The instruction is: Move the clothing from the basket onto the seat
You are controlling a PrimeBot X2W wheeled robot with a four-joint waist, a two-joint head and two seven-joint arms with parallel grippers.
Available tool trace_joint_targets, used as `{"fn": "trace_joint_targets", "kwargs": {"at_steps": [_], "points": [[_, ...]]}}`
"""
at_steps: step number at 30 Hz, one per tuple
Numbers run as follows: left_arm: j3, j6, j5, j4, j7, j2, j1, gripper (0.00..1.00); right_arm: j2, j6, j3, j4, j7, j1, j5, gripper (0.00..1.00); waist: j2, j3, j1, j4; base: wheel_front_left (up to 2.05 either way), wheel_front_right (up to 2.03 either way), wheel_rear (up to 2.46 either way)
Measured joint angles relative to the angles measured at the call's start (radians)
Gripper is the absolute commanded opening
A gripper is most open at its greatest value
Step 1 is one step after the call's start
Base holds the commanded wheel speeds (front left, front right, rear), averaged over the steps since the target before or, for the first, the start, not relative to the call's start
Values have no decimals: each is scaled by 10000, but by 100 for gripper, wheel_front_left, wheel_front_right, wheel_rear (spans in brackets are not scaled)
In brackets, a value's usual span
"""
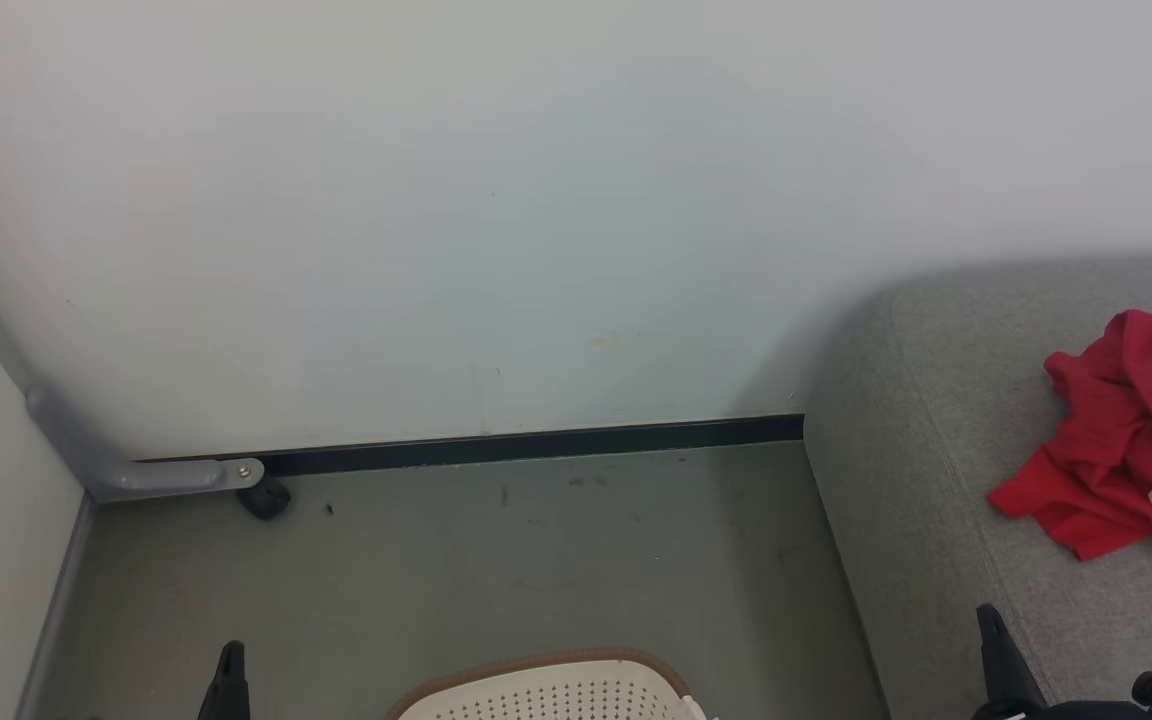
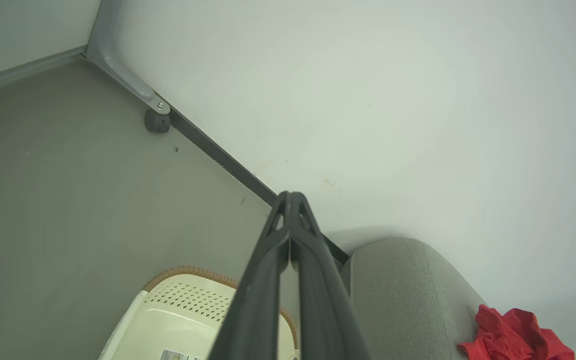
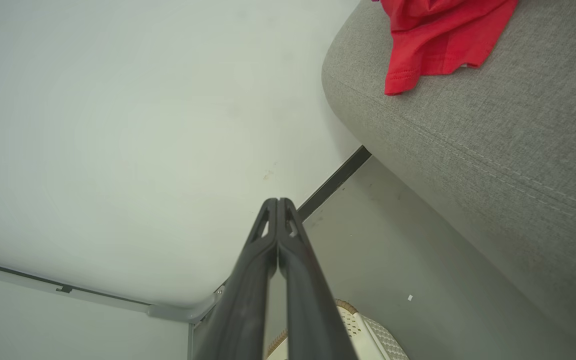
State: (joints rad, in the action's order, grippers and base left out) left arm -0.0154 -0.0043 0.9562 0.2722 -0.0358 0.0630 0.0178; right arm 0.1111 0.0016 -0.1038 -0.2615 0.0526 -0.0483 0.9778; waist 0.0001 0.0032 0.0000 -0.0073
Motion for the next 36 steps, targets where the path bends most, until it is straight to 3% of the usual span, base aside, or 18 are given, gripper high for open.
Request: {"fn": "trace_joint_targets", "kwargs": {"at_steps": [36], "points": [[-573, -936, 4846, 161, 1143, -123, 419, 0, -491, 882, 1799, -286, -1241, -250, 4707, 0, 0, -11, 0, 56, 0, 0, 0]]}}
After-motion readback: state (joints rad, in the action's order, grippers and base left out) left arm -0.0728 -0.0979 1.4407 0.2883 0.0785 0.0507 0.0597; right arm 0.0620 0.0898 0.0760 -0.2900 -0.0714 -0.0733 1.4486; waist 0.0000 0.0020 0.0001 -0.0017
